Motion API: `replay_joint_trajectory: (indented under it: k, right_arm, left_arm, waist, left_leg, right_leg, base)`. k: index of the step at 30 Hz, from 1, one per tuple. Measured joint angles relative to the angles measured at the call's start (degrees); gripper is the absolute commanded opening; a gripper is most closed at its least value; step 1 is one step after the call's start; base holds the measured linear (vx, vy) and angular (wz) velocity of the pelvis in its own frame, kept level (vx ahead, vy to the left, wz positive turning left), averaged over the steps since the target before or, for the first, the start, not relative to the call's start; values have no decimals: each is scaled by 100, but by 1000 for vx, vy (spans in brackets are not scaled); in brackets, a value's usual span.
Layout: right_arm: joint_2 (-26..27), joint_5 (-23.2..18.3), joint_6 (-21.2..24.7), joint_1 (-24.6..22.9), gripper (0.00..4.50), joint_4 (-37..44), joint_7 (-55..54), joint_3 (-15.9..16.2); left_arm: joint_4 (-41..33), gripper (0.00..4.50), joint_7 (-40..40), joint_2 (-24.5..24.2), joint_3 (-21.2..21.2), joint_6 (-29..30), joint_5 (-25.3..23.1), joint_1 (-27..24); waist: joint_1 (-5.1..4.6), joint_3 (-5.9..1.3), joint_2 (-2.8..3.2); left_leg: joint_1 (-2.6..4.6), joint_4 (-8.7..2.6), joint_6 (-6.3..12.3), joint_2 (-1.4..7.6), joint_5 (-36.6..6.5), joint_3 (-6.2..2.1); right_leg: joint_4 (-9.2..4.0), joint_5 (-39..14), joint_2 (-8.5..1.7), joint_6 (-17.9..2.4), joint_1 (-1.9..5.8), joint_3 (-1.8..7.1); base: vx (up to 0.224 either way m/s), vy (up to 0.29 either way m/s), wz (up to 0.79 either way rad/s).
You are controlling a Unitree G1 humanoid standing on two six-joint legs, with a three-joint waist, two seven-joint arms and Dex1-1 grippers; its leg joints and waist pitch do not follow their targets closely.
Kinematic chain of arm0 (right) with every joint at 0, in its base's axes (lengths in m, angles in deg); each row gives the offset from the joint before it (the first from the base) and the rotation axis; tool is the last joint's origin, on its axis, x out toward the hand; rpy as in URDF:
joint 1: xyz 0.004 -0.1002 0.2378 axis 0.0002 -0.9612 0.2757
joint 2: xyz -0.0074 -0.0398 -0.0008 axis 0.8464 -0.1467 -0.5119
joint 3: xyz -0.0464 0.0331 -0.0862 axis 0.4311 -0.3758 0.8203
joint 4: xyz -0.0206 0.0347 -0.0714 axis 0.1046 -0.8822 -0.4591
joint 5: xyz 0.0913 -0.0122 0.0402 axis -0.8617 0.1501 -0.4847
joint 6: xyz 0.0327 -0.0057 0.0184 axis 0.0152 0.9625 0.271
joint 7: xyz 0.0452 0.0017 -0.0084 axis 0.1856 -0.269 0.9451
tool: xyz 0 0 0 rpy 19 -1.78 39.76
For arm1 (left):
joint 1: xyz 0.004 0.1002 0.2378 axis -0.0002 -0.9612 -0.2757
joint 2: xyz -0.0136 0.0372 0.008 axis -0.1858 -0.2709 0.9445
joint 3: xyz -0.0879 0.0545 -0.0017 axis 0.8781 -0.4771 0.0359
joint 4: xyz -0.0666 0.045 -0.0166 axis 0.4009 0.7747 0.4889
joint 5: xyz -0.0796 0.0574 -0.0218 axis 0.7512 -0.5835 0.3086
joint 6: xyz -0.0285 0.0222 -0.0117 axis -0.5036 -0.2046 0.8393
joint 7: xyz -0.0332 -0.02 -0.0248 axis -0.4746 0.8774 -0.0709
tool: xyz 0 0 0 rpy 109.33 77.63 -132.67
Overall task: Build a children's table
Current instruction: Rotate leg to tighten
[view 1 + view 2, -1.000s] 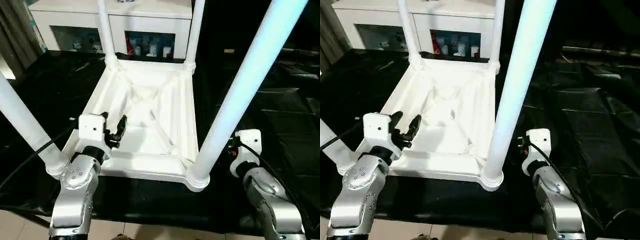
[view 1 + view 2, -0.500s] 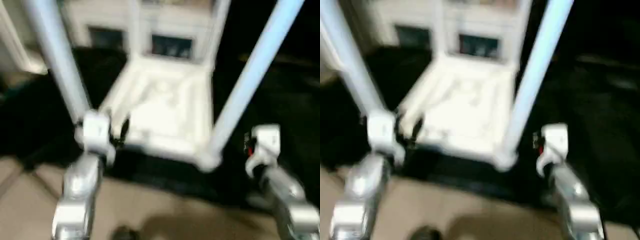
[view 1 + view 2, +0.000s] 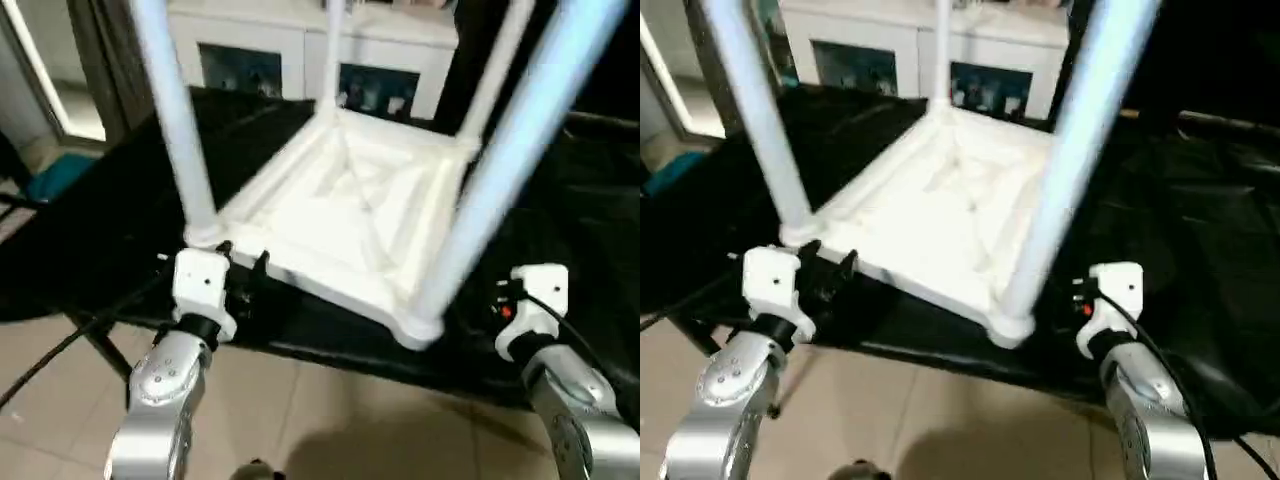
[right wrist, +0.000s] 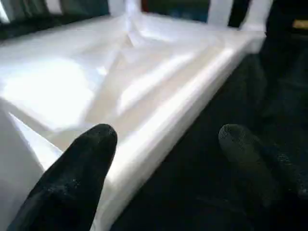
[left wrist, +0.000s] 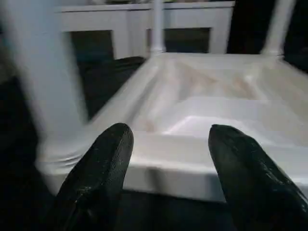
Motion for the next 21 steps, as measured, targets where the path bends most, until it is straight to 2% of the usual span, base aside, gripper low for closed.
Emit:
replay_joint_trajectory:
  k: [1,2,3,4,5,6,7,8,9,10,11,12,13,14,15,16,17,19,21]
  right_arm:
    - [-76,-158,4,-14,384,-4,177,-71]
    - [-217,-338,50,-48,384,-3,386,-210]
    - [-390,-529,180,-90,384,24,656,-287]
    - [-643,-694,313,-173,384,76,934,-320]
    - [-749,-768,402,-222,384,82,1099,-392]
    - [-916,-789,450,-337,384,81,1296,-402]
    - [-1130,-826,495,-393,384,80,1471,-406]
    - [-1326,-816,466,-392,384,60,1608,-452]
    - [-1417,-753,385,-398,384,-8,1645,-503]
    - [-1464,-689,303,-393,384,-130,1626,-558]
    - [-1512,-633,239,-385,384,-259,1583,-666]
    - [-1574,-603,171,-308,384,-481,1455,-903]
    - [-1660,-588,145,-142,384,-650,1350,-1142]
    - [-1729,-613,131,28,384,-718,1316,-1301]
    - [-1813,-690,140,71,384,-719,1368,-1397]
    - [-1969,-836,237,-27,384,-599,1602,-1401]
    - [-2009,-954,306,-142,384,-436,1810,-1360]
    - [-2074,-1204,545,-429,384,-125,2261,-1175]
    - [-2240,-1470,887,-691,384,231,2818,-823]
  left_arm:
    - [0,297,7,-39,67,-4,1,-1]
    - [-6,297,12,-44,126,-18,2,-2]
    - [-6,297,15,-44,140,-18,10,-7]
    - [-1,297,15,-44,164,-20,15,-45]
    - [24,297,16,-34,175,-17,27,-81]
    - [32,297,7,-27,149,-18,60,-89]
    - [31,297,4,-11,119,-20,99,-100]
    - [62,297,3,-60,138,-18,120,-105]
    - [73,297,0,-103,168,-17,126,-102]
    - [78,297,0,-154,224,-13,137,-82]
    - [77,297,-2,-182,268,-13,167,-32]
    - [118,297,-9,-215,294,-7,194,48]
    - [115,297,-15,-214,298,-9,215,72]
    - [117,297,-22,-199,288,-3,222,86]
    - [118,297,-28,-134,256,11,225,93]
    - [118,297,-32,-41,168,55,235,106]
    - [118,297,-32,-6,129,74,240,111]
    - [151,297,-29,-18,107,110,248,142]
    - [292,297,-47,-131,118,112,237,146]
  waist:
    - [-31,-4,26]
    - [-32,-14,13]
    - [-28,-27,-23]
    - [-24,-45,-121]
    - [-33,-33,-108]
    - [27,-13,-103]
    - [95,32,-36]
    - [78,84,117]
    - [2,118,206]
    - [-117,126,258]
    - [-166,145,220]
    - [-205,173,180]
    - [-212,139,64]
    - [-215,148,41]
    - [-206,163,13]
    - [-127,165,47]
    - [-96,163,80]
    - [-99,168,137]
    - [-160,185,143]
  left_leg:
    - [-7,0,62,-24,4,23]
    - [-12,-35,73,-72,47,83]
    - [-18,-93,50,-145,56,147]
    - [-18,-206,36,-310,119,266]
    - [-12,-247,-11,-354,136,290]
    - [5,-144,-252,-407,80,191]
    - [28,134,-405,-391,-17,-195]
    - [62,299,-443,-227,-202,-516]
    - [80,318,-436,-118,-227,-516]
    - [115,258,-413,-107,-241,-497]
    - [102,172,-413,-116,-242,-424]
    - [100,59,-415,-133,-241,-335]
    - [117,-51,-419,-197,-239,-208]
    - [118,-110,-425,-242,-237,-172]
    - [106,-147,-440,-279,-245,-165]
    - [102,-145,-442,-245,-244,-188]
    - [108,-138,-450,-211,-199,-188]
    - [135,-143,-406,-128,-137,-183]
    - [157,-182,-408,-118,-139,-178]
  right_leg:
    - [275,-27,102,24,-83,-89]
    - [340,-20,290,62,-125,-162]
    - [217,-20,386,72,-109,-234]
    - [-32,-68,450,-86,-52,-246]
    - [-69,-43,389,-117,-51,-195]
    - [-87,-5,291,-99,-43,-186]
    - [-86,43,239,-56,13,-237]
    - [-123,77,165,11,95,-454]
    - [-180,106,155,49,142,-517]
    - [-257,85,189,42,213,-480]
    - [-242,49,211,-21,241,-397]
    - [-159,-6,193,-139,245,-347]
    - [-190,-37,132,-145,286,-218]
    - [-209,-38,75,25,230,-162]
    - [-248,-22,31,56,183,-149]
    - [-300,20,9,109,217,-213]
    - [-315,40,6,108,246,-269]
    - [-372,42,71,107,266,-304]
    - [-426,41,78,110,277,-308]
  base:
    - [-29,233,3]
    - [-29,233,3]
    - [-62,179,2]
    - [-74,132,0]
    - [-74,132,0]
    - [-44,113,1]
    - [-34,147,-33]
    - [-34,147,-33]
    - [-107,185,-39]
    - [-153,164,3]
    - [-153,164,3]
    - [-142,91,21]
    - [-83,30,8]
    - [-83,30,8]
    - [-54,15,-12]
    - [-56,26,-16]
    - [-56,26,-16]
    - [-30,6,-2]
    - [-55,16,-8]
